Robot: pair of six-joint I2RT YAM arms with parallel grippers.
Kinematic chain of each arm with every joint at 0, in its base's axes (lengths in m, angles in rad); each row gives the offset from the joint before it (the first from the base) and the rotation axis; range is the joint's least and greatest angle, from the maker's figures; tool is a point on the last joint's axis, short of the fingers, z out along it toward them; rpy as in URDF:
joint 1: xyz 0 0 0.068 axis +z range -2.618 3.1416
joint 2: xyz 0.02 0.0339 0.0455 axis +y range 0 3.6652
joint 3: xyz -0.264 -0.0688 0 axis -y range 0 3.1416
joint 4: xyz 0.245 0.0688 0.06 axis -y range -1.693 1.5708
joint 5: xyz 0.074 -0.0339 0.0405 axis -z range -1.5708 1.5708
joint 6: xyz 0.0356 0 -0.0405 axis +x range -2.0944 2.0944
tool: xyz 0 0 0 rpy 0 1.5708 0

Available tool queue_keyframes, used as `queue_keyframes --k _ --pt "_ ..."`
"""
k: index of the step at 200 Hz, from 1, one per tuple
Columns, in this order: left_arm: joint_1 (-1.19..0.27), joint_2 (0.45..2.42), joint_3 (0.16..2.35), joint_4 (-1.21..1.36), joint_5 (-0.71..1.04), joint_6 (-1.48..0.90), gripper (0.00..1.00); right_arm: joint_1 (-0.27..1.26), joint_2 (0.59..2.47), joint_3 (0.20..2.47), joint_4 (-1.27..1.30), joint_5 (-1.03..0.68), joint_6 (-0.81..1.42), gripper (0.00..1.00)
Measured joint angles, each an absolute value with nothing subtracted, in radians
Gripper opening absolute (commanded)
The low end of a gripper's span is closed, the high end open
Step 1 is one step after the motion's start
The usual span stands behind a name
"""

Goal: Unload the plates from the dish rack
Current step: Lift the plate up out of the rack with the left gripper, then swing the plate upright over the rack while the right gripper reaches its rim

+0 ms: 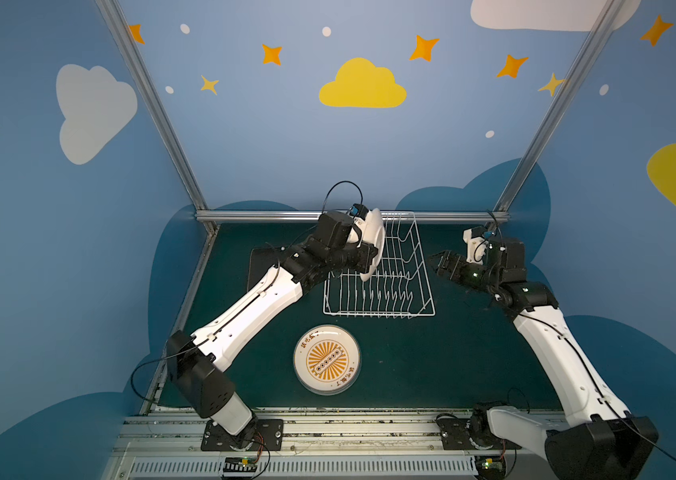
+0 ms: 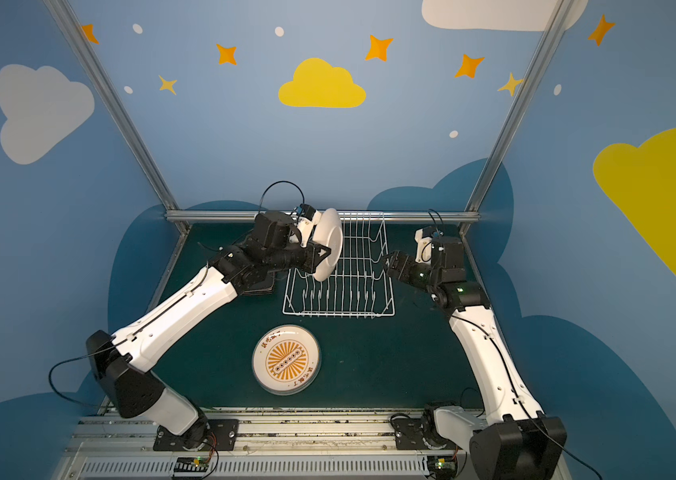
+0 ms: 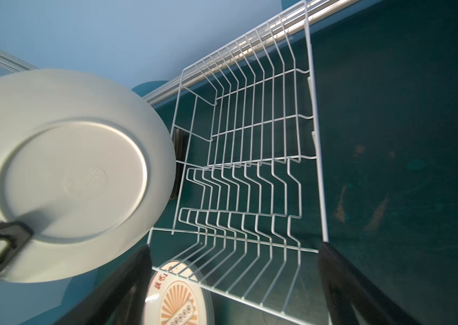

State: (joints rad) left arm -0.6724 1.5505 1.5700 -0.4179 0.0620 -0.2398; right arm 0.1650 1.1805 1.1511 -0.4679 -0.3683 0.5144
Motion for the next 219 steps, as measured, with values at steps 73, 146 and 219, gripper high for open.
queue_keyframes --k 73,146,219 --pt "-0.672 1.356 1.286 -0.287 -0.096 0.328 0.03 0.174 1.321 1.277 -0.399 -0.587 0.676 0.91" --pt "-0.674 1.235 1.084 -0.206 -0.212 0.744 0.03 0.269 1.390 1.382 -0.373 -0.629 0.735 0.90" --pt "-0.709 1.193 0.978 -0.138 -0.220 0.990 0.03 0.390 1.479 1.453 -0.387 -0.579 0.745 0.78"
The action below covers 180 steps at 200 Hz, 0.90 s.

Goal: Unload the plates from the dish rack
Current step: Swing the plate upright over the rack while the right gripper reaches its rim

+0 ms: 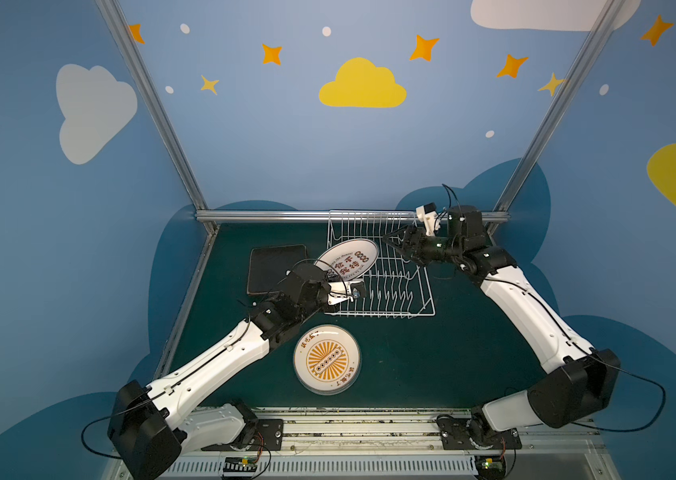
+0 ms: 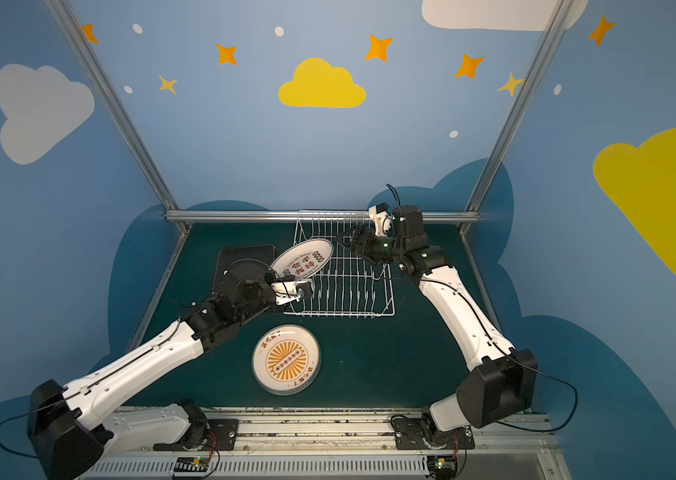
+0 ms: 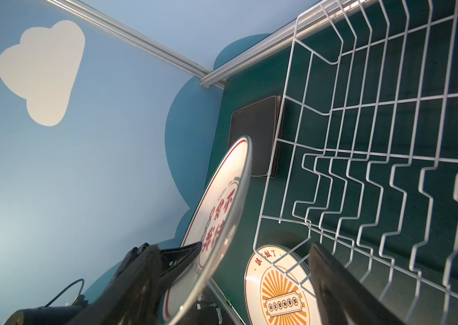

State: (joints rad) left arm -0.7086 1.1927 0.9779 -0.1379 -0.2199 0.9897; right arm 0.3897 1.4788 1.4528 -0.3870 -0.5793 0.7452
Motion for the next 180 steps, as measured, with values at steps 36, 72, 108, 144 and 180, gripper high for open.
queue_keyframes --k 36,72,108,144,180 --pt "-0.720 1.193 0.948 -0.094 -0.222 1.061 0.03 0.429 1.517 1.475 -0.415 -0.555 0.754 0.70" --pt "-0.734 1.193 0.933 -0.043 -0.231 1.117 0.03 0.455 1.557 1.487 -0.466 -0.534 0.759 0.63" --pt "-0.745 1.196 0.925 -0.010 -0.237 1.161 0.03 0.476 1.578 1.491 -0.503 -0.518 0.763 0.53" --pt "-0.754 1.203 0.913 0.010 -0.243 1.197 0.03 0.488 1.593 1.503 -0.541 -0.515 0.762 0.37" --pt "-0.760 1.220 0.904 0.017 -0.258 1.219 0.04 0.491 1.599 1.504 -0.551 -0.518 0.783 0.19"
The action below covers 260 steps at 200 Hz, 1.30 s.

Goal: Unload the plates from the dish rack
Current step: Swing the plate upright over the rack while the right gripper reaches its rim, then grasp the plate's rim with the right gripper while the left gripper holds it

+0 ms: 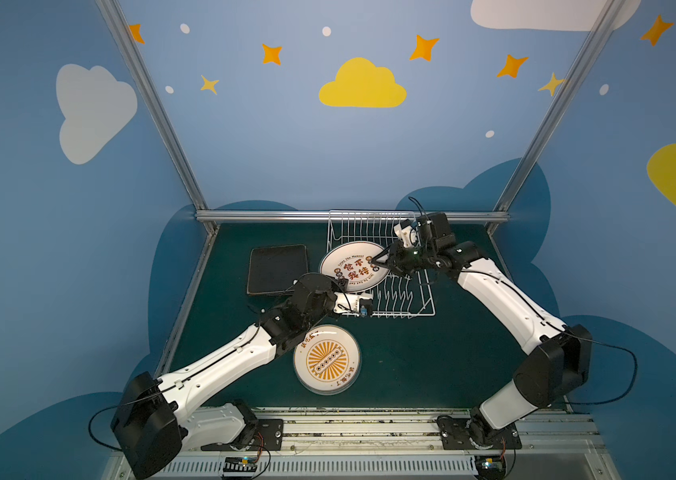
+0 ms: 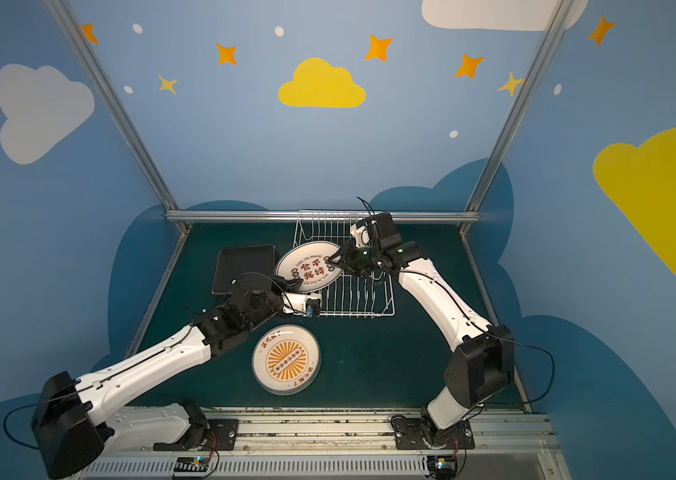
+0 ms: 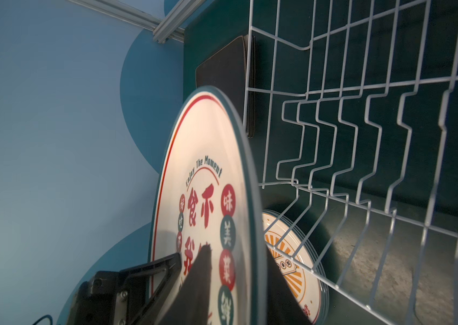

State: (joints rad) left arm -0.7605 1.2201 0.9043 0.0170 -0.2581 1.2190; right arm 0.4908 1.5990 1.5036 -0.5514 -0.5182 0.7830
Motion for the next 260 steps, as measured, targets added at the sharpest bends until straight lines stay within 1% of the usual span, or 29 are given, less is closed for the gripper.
queue_keyframes --k 17,38,44,60,70,86,92,96,100,105,110,122,140,175,197,234,260 --pt "-0.761 1.225 0.904 0.028 -0.269 1.239 0.08 0.489 1.602 1.504 -0.552 -0.516 0.801 0.11" --pt "-0.770 1.234 0.898 0.048 -0.290 1.254 0.09 0.481 1.607 1.503 -0.546 -0.518 0.878 0.01" --pt "-0.771 1.237 0.897 0.057 -0.294 1.252 0.10 0.479 1.607 1.502 -0.542 -0.521 0.886 0.00" --pt "-0.771 1.239 0.893 0.068 -0.300 1.250 0.20 0.476 1.606 1.493 -0.516 -0.534 0.892 0.00" --pt "-0.771 1.242 0.891 0.068 -0.301 1.249 0.33 0.476 1.606 1.482 -0.492 -0.545 0.889 0.00" --pt "-0.770 1.244 0.891 0.078 -0.311 1.228 0.35 0.475 1.606 1.460 -0.467 -0.569 0.883 0.00" --pt "-0.769 1.243 0.891 0.080 -0.313 1.220 0.38 0.472 1.606 1.451 -0.451 -0.576 0.885 0.00" --pt "-0.768 1.243 0.891 0.080 -0.315 1.213 0.43 0.470 1.606 1.446 -0.442 -0.580 0.887 0.00" --pt "-0.768 1.243 0.891 0.080 -0.316 1.204 0.52 0.468 1.606 1.442 -0.435 -0.585 0.886 0.00" --pt "-0.768 1.243 0.891 0.081 -0.318 1.197 0.66 0.464 1.606 1.435 -0.424 -0.591 0.886 0.00" --pt "-0.768 1.242 0.891 0.081 -0.319 1.182 0.75 0.461 1.606 1.430 -0.414 -0.597 0.887 0.00" --pt "-0.768 1.237 0.891 0.082 -0.319 1.146 0.86 0.450 1.606 1.416 -0.386 -0.607 0.890 0.00" --pt "-0.768 1.212 0.883 0.084 -0.316 1.083 0.99 0.426 1.605 1.394 -0.338 -0.619 0.903 0.00" --pt "-0.768 1.120 0.851 0.059 -0.308 0.949 0.99 0.377 1.592 1.356 -0.254 -0.630 0.936 0.00" --pt "-0.761 1.059 0.849 0.020 -0.306 0.800 0.99 0.353 1.570 1.336 -0.219 -0.629 0.938 0.00" --pt "-0.672 0.960 0.863 -0.077 -0.207 0.427 0.99 0.340 1.509 1.298 -0.194 -0.612 0.904 0.00" --pt "-0.548 0.944 0.902 -0.105 -0.106 0.102 0.99 0.340 1.476 1.272 -0.179 -0.604 0.865 0.00"
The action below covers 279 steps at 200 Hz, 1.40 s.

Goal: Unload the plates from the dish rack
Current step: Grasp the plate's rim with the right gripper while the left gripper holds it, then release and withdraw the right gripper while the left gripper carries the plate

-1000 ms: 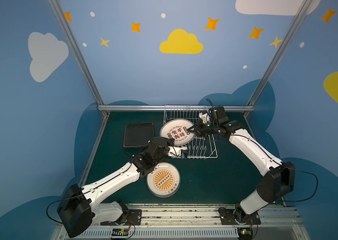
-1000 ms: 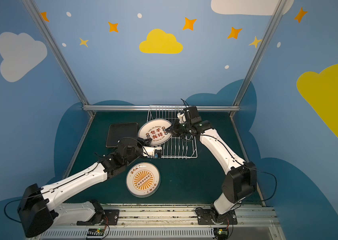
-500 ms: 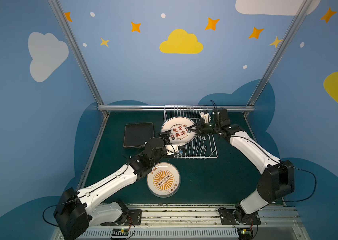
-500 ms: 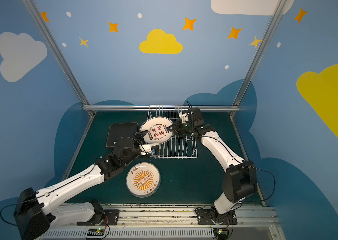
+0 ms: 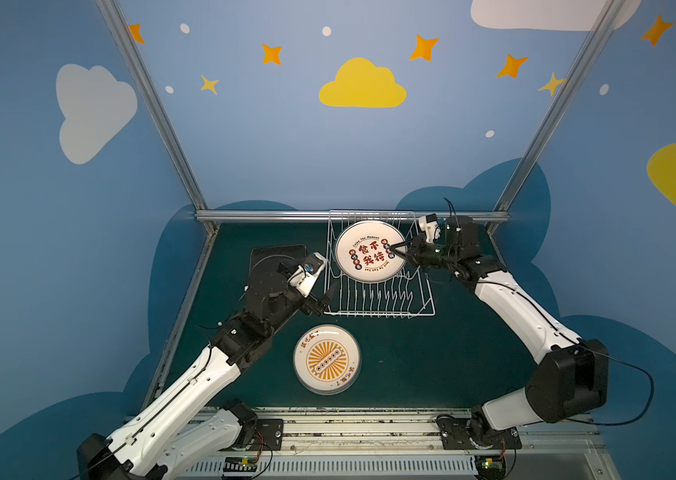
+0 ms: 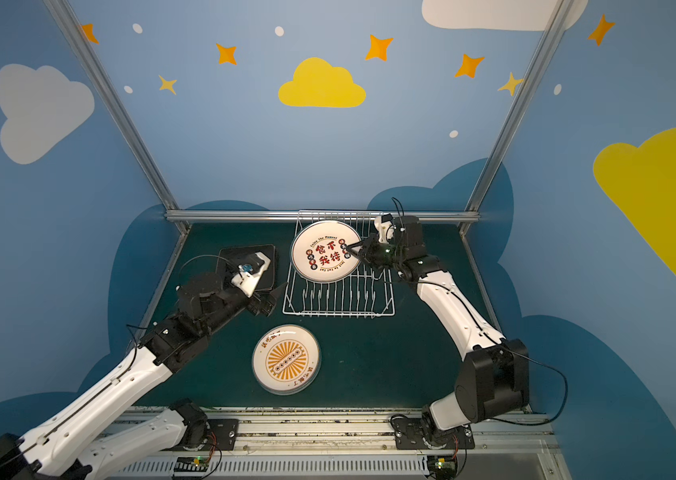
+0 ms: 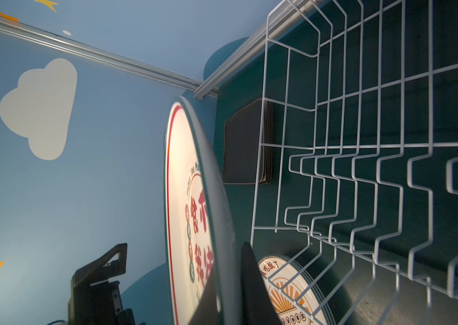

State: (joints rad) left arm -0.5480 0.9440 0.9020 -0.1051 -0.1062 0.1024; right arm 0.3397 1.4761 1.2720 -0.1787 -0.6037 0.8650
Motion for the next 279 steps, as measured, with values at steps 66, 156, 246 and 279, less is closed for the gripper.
queue_keyframes --k 66,156,246,279 --pt "-0.354 1.079 0.916 -0.005 0.214 -0.601 0.98 0.340 1.435 1.180 -0.088 -0.607 0.802 0.00" --pt "-0.355 1.330 0.955 0.154 0.508 -0.884 0.89 0.348 1.435 1.168 -0.039 -0.643 0.746 0.00" --pt "-0.356 1.480 0.984 0.357 0.667 -1.010 0.53 0.364 1.436 1.150 -0.026 -0.662 0.743 0.00" --pt "-0.357 1.480 0.984 0.374 0.685 -1.028 0.30 0.368 1.436 1.147 -0.017 -0.673 0.743 0.00"
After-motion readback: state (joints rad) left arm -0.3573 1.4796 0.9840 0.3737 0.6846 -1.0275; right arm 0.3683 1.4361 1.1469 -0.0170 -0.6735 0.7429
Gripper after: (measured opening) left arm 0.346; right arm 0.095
